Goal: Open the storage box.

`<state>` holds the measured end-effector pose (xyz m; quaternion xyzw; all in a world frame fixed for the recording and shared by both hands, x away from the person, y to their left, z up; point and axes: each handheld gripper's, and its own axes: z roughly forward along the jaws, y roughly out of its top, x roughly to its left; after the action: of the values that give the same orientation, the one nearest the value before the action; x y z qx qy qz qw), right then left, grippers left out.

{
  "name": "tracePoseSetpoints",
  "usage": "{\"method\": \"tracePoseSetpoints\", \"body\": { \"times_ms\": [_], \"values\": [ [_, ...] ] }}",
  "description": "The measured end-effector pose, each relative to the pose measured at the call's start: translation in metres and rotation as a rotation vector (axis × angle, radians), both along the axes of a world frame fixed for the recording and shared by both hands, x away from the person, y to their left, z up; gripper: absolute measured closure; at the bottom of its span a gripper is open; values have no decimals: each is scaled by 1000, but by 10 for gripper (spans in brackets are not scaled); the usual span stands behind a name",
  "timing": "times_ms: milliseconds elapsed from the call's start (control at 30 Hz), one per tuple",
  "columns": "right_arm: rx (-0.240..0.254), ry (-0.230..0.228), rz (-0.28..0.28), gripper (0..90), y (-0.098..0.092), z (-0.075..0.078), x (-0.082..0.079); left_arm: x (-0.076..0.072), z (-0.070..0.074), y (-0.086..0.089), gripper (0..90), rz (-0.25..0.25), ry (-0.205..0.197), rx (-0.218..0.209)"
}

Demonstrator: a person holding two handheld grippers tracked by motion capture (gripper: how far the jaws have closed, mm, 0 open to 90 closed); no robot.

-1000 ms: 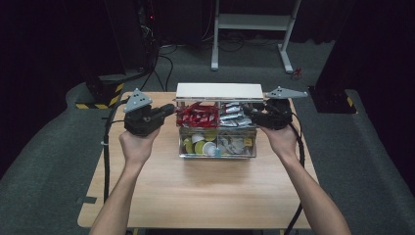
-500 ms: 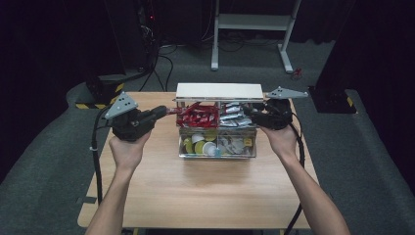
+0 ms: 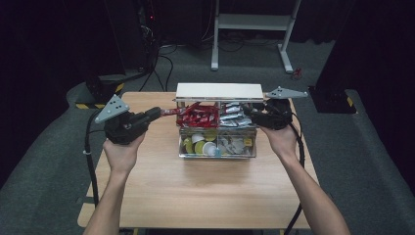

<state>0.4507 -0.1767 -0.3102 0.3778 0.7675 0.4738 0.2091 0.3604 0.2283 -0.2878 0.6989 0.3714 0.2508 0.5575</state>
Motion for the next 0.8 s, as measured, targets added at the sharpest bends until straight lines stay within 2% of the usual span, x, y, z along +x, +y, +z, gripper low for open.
{"method": "tracePoseSetpoints", "body": {
  "times_ms": [500,800],
  "values": [
    [2,0,0,546,0,0,0,-12,7,18,880,9,-18,-44],
    [2,0,-1,546,0,0,0,-19,9,28,883,31,-30,-46]
  ]
}}
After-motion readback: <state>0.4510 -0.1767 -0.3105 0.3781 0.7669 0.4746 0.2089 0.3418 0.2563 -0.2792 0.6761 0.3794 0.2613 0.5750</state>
